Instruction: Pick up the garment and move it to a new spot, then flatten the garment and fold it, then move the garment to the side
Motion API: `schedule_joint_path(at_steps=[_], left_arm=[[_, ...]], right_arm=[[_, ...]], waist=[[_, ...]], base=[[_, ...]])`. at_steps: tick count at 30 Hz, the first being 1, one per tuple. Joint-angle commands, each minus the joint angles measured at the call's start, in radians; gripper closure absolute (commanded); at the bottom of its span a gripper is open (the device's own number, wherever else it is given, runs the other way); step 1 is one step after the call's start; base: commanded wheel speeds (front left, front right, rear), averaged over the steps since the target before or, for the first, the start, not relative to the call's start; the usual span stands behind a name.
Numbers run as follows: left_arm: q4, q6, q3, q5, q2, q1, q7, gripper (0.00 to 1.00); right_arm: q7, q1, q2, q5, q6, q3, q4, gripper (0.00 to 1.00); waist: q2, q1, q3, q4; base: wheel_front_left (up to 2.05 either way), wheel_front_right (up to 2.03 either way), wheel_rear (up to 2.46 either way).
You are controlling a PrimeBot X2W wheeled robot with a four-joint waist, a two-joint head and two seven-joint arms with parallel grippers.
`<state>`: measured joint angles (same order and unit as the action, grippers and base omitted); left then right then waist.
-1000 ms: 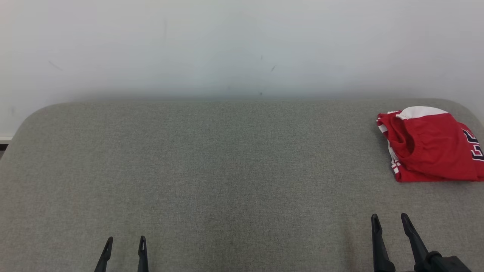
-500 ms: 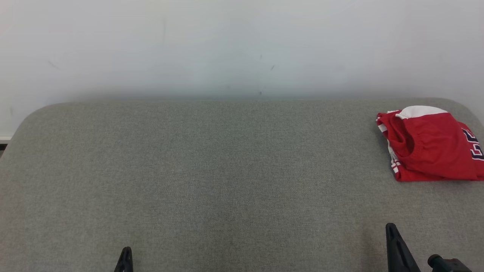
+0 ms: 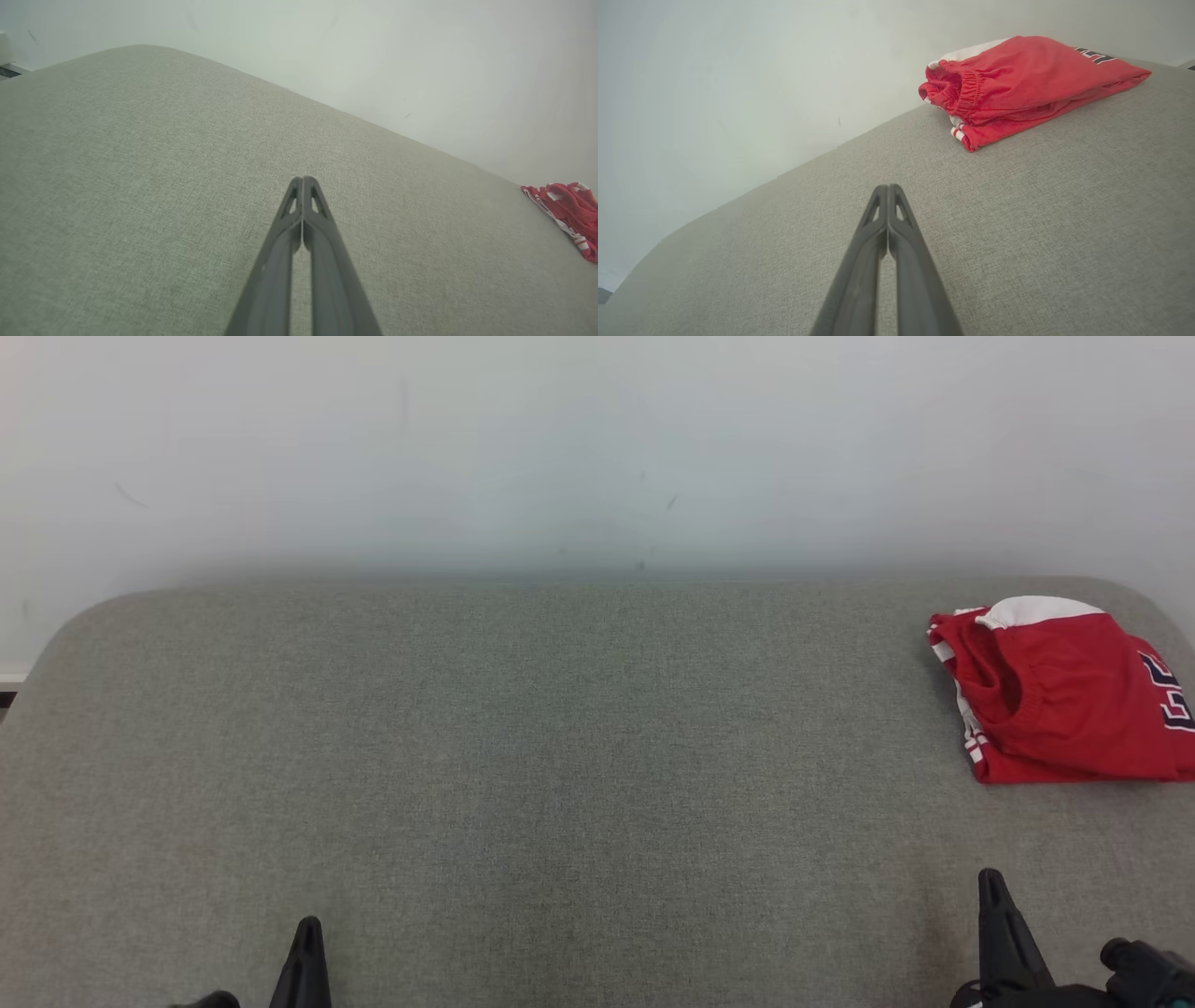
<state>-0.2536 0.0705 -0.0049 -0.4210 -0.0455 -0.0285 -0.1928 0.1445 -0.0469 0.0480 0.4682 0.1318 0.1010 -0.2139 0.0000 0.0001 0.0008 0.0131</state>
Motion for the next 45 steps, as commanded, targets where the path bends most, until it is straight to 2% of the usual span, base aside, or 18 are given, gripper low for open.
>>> schedule_joint_path(at_steps=[1,17,45], left_arm=[[0.001,0.003,-0.003,-0.052,-0.003,0.037,0.006,1.0],[-0.039,0.017,-0.011,-0.316,-0.004,0.106,0.049,1.0],[-0.094,0.036,-0.021,-0.672,-0.005,0.199,0.108,1.0]], right_arm=[[-0.013,0.036,0.002,0.049,0.0,0.011,0.006,1.0],[-0.094,0.097,0.003,0.284,-0.001,0.054,-0.033,1.0],[-0.205,0.179,0.005,0.601,-0.001,0.112,-0.085,1.0]], waist=[[0.0,-0.0001,0.0,0.0],[0.0,-0.0001,0.001,-0.002],[0.0,-0.0001,0.003,-0.006]], base=[[0.0,0.0,0.0],[0.0,0.0,0.0],[0.0,0.0,0.0]])
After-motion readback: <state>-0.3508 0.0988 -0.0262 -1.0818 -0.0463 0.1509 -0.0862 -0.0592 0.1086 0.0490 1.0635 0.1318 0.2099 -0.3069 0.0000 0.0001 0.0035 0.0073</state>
